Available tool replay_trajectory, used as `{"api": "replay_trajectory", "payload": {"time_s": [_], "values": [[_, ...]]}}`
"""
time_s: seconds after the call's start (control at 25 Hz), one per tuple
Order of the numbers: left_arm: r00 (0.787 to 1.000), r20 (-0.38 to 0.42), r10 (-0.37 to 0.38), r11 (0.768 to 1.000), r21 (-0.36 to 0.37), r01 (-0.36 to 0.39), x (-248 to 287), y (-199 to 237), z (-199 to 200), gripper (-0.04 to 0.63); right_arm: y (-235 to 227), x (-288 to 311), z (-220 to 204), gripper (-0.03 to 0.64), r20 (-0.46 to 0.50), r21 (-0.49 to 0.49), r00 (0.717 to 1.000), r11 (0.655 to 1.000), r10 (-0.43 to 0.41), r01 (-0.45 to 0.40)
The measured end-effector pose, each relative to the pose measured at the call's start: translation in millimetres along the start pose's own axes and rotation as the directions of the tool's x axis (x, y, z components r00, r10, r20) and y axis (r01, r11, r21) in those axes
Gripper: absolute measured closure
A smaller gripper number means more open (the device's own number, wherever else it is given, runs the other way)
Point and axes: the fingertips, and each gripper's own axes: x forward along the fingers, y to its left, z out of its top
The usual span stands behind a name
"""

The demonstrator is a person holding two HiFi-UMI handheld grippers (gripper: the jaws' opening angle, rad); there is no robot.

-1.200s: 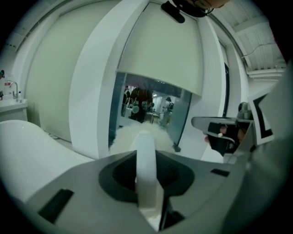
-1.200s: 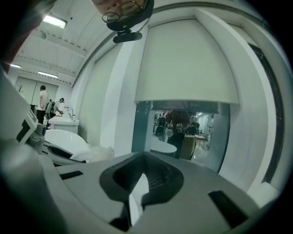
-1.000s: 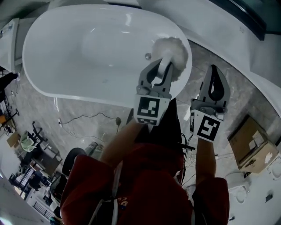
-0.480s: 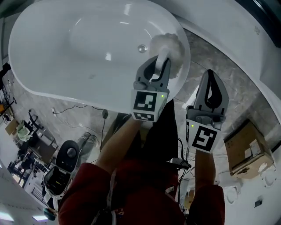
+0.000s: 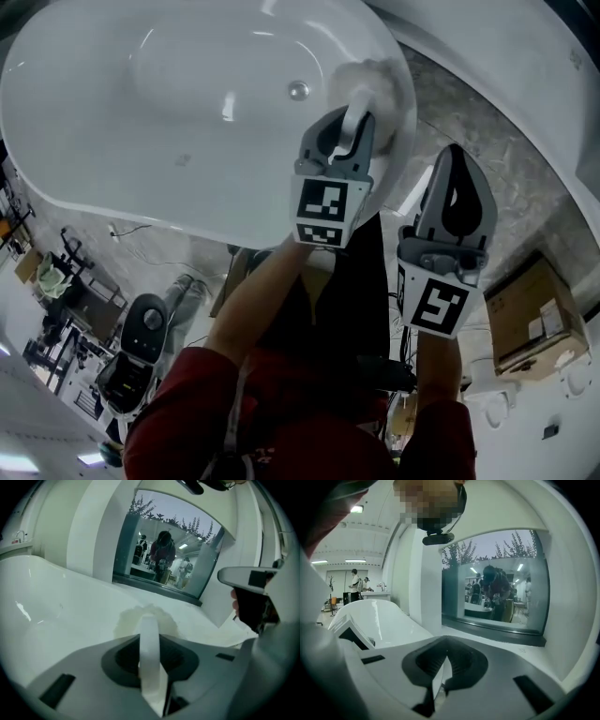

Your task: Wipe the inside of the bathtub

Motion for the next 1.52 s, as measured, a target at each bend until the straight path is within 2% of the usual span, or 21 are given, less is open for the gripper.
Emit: {"api": "replay_trajectory", "payload": {"time_s": [0.32, 0.84, 1.16, 1.52], "values": [[1.000, 0.000, 0.005, 1.000, 0.003, -0.005, 19.5, 13.4, -11.9, 0.499, 14.6, 10.0, -14.1, 0.606, -0.006, 0.005, 1.000, 1.000, 0.016, -0.016], [1.000, 0.010, 0.027, 0.999, -0.017, -0.027, 58.1, 52.1, -40.5, 0.499, 49.6, 39.5, -12.3, 0.606, 0.024, -0.033, 0.996, 0.996, 0.082, -0.081], [0.999, -0.011, 0.046, 0.999, -0.002, -0.046, 90.0, 78.9, -75.9, 0.499, 80.2, 59.8, -24.4, 0.606, 0.011, -0.027, 0.991, 0.990, 0.136, -0.135], [0.995, -0.074, 0.071, 0.996, -0.051, -0.075, 127.1, 114.4, -128.9, 0.499, 115.3, 88.0, -32.0, 0.606, 0.022, -0.039, 0.978, 0.977, 0.209, -0.208]]}}
